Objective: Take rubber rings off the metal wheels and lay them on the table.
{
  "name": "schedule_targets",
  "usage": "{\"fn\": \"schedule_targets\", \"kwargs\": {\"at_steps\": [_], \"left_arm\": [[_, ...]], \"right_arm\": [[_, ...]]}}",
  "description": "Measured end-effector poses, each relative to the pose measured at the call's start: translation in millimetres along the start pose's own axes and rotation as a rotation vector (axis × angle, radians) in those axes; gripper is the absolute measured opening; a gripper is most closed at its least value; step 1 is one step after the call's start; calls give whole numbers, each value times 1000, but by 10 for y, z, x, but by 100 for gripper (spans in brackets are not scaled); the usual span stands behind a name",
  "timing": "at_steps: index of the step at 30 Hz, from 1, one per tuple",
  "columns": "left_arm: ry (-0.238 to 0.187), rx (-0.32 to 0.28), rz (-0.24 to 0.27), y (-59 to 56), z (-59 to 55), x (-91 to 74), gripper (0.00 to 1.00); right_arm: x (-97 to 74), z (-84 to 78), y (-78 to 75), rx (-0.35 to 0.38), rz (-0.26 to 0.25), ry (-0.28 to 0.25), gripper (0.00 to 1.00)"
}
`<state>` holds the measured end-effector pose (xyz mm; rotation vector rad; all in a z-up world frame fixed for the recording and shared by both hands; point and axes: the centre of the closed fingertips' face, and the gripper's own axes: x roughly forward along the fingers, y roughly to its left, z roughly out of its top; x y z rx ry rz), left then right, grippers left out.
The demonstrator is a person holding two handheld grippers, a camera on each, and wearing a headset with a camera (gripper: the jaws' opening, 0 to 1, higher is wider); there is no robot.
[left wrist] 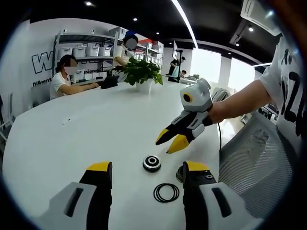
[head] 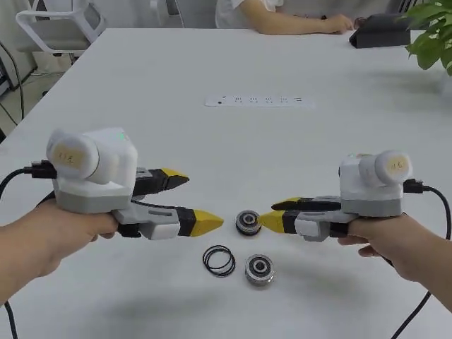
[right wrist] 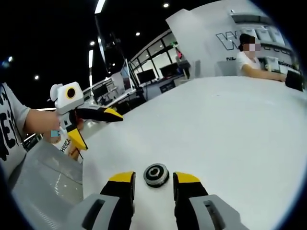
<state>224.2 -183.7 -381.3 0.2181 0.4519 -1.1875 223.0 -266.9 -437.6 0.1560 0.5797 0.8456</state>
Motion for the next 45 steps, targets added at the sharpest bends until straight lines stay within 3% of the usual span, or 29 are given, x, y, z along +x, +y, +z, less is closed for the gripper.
{"fn": "schedule_targets", "kwargs": {"at_steps": [5,19,26,45], "left_arm": [[1,-15,-2,24,7,77,54],[19,-11,-28,-46,-26,293,50],[48,-9,-46,-65,-113,398,46],[88,-26,-74,-129,-249,657,36]], "right_arm": [[-2,-29,-43,-19,-11,7,30],[29,-123,-77,-65,-22,34,30],[86,-213,-78,-99,-17,70,29],[195,-296,-59,-152,-6,91,21]]}}
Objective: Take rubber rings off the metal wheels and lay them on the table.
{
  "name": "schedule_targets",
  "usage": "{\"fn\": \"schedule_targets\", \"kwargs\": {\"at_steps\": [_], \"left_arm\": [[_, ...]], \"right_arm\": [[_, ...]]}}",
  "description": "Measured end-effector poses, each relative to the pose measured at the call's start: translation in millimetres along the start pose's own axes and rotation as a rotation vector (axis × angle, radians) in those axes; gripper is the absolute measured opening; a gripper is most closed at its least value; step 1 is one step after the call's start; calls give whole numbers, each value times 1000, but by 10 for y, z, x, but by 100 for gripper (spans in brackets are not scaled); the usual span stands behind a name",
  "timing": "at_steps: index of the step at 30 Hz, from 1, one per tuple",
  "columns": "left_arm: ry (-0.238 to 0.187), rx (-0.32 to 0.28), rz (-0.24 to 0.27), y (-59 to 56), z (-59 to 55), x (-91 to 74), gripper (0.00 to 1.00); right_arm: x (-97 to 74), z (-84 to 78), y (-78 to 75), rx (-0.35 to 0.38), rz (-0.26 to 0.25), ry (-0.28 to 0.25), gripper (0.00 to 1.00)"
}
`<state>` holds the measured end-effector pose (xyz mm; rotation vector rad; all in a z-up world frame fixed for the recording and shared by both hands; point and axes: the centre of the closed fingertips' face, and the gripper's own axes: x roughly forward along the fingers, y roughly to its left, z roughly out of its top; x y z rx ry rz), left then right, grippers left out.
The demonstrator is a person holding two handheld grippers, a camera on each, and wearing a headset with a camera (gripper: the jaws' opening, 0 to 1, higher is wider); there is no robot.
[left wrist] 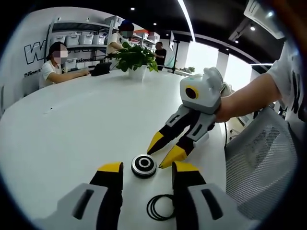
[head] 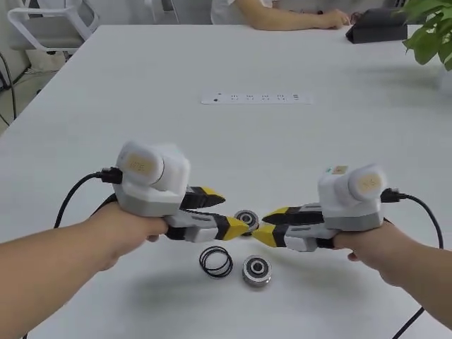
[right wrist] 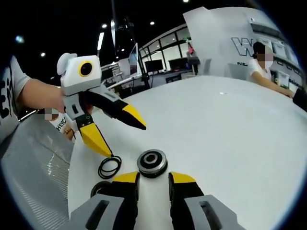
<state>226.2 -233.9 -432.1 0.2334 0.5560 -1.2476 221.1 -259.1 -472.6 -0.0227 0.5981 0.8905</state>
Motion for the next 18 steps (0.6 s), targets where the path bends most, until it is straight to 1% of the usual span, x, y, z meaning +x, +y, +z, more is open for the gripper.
{"fn": "schedule_targets", "kwargs": {"at_steps": [7,11,15,18], "left_arm": [[23,2,-10,2,-63,77,32],[28,2,-11,1,-70,110,31],[41,7,-18,-16,-92,140,27],[49,11,-18,-9,-103,166,27]], "right_arm": [[24,-6,21,-15,4,3,18],[35,-11,19,-21,2,4,17],[38,-21,19,-24,0,4,16],[42,-31,17,-25,-2,5,15]]}}
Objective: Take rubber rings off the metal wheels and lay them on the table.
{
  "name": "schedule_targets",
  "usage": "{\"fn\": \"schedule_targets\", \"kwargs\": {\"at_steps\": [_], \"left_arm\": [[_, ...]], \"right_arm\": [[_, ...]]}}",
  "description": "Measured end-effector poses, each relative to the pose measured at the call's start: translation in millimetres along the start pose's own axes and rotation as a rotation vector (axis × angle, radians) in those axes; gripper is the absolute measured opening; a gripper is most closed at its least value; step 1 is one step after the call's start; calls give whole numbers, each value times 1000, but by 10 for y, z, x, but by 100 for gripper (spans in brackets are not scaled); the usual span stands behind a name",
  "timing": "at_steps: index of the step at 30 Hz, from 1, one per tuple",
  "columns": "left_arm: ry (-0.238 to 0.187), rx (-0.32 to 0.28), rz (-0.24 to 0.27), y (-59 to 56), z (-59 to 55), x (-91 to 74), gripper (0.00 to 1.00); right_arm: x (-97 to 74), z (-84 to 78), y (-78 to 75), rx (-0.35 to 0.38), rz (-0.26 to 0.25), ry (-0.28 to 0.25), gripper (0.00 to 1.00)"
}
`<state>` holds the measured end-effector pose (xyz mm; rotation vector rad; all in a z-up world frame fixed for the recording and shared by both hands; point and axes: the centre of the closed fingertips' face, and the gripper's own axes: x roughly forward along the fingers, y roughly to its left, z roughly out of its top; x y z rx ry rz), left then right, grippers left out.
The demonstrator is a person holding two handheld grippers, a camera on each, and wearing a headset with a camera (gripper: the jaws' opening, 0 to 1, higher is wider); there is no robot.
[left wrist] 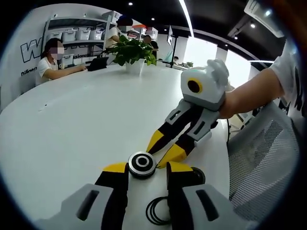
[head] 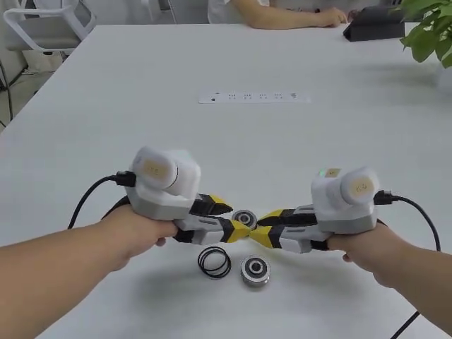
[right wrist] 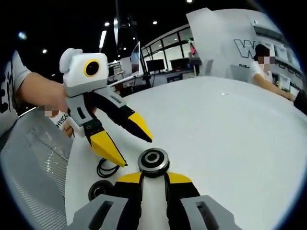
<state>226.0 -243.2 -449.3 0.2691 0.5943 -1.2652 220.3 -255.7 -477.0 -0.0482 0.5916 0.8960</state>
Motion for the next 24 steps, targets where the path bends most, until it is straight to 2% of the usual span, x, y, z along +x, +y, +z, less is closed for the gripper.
{"fn": "schedule_targets", "kwargs": {"at_steps": [15,24], "left_arm": [[25,39,-15,-26,21,134,18],[36,63,10,33,-4,145,12]], "right_arm": [[-5,-1,-14,8,-6,-14,12],[-7,3,-14,8,-6,-20,11]]}}
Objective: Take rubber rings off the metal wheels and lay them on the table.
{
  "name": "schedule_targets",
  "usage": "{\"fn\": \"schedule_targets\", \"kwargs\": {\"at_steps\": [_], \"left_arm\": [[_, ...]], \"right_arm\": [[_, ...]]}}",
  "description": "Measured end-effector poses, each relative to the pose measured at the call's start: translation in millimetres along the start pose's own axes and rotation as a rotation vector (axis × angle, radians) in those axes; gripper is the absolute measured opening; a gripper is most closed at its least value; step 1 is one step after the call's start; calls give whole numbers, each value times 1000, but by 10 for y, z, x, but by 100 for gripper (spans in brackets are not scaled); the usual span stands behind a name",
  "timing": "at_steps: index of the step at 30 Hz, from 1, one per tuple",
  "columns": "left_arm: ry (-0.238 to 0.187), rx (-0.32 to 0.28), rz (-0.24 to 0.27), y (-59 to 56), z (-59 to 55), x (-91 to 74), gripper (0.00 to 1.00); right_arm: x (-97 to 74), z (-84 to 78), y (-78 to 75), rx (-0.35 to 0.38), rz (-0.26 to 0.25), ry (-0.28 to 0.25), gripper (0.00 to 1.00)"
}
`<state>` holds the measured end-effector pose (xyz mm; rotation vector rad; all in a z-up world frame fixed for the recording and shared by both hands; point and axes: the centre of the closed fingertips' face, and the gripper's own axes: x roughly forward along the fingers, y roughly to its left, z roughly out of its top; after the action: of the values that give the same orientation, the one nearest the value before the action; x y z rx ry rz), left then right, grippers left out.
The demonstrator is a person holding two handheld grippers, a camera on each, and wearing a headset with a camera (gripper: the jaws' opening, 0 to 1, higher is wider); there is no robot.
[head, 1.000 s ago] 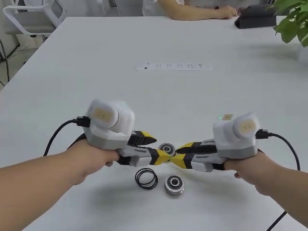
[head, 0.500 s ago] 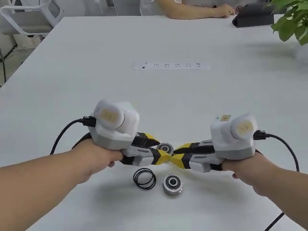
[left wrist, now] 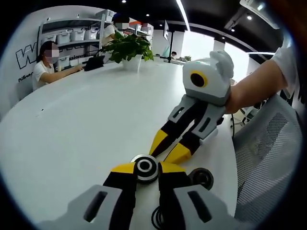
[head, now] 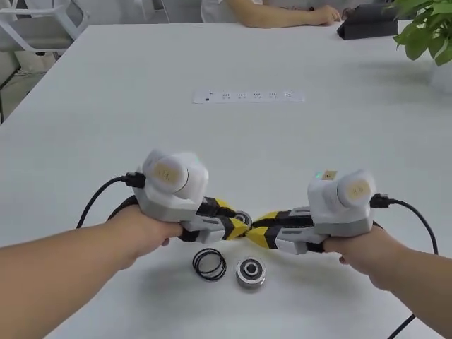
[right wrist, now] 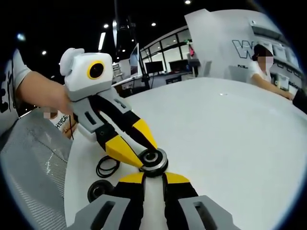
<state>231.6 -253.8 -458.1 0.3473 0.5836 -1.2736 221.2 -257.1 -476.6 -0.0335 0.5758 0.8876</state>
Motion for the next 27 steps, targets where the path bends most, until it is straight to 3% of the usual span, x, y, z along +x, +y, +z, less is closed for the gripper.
{"fn": "schedule_targets", "kwargs": {"at_steps": [7,22,25,27], "left_arm": [[12,83,29,-3,-7,2,10],[-12,55,70,21,0,-17,7],[-13,56,73,23,0,-16,7],[-12,55,74,28,-2,-12,7]], "right_arm": [[5,1,-2,-1,-5,-1,11],[5,-8,-3,44,-36,3,9],[-4,-28,-28,82,-42,14,0],[-7,-22,-35,92,-45,6,0]]}}
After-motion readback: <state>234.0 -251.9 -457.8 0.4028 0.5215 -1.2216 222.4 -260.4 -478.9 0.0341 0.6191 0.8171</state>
